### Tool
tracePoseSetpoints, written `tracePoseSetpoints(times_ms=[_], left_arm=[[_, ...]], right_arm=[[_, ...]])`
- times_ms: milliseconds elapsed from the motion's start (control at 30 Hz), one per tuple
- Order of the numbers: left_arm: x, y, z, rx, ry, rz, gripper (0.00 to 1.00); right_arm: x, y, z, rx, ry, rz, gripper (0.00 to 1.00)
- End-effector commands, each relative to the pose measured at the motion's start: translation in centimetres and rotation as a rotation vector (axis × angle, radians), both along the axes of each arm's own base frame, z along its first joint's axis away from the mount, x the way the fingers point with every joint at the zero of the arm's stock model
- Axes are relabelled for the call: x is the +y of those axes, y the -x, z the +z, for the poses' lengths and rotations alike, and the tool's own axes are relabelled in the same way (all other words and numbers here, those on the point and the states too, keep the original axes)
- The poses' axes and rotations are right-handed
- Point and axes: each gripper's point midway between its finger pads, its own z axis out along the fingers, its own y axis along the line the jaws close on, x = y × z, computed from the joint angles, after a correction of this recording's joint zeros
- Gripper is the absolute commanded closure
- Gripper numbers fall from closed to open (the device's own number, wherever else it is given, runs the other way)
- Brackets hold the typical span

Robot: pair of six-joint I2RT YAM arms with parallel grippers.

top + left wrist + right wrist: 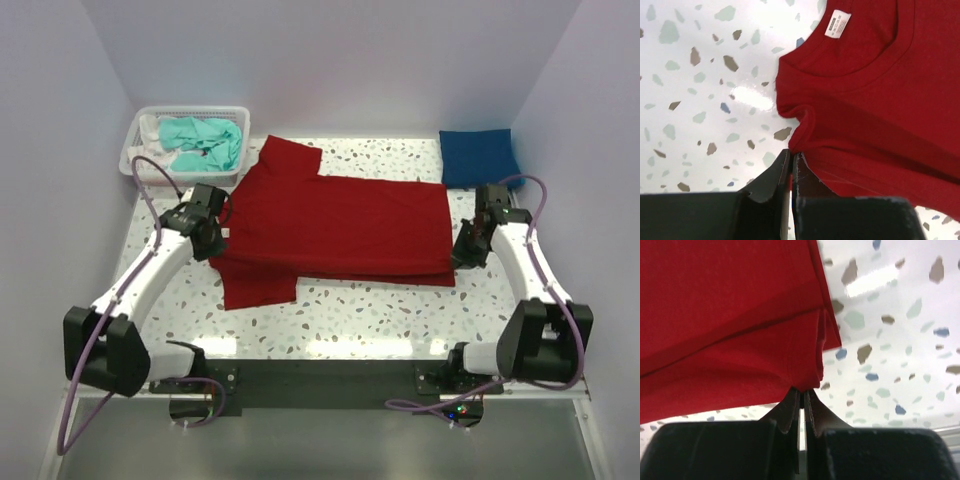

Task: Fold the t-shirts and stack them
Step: Fold the tshirt

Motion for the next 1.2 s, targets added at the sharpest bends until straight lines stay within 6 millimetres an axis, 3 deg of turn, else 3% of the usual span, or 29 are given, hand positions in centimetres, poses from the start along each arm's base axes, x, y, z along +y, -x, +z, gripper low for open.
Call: tracePoseSetpoints(times_ms=[0,167,333,567,833,1167], left_arm=[[1.7,2.5,2.0,-0.035,-0.029,0.061,1.00],[2.2,4.8,2.8,-0.070,-0.010,0.083,1.00],[2.3,7.0,2.1,-0.053,0.009,0.092,1.00],[2.8,8.5,2.7,-0.084,0.017,0.108,1.00],[2.7,8.2,2.2,-0.086,0.019,0.105,1.00],[2.0,3.7,1.7,-0.099,-0.012,0.070,1.00]], right_arm=[[0.9,2.8,1.3,-0.019,-0.031,0.006,1.00],[2.1,6.0,3.1,-0.083,-0.072,-0.024,1.00],[2.5,8.7,3.2,-0.087,-0.087,-0.043,1.00],[2.6,10.6,3.3,-0.089,-0.076,-0.046,1.00],[2.1,9.7,3.1,-0.091,-0.056,-0.035,1.00],[1.3,5.2,1.7,-0.070,-0.035,-0.022,1.00]])
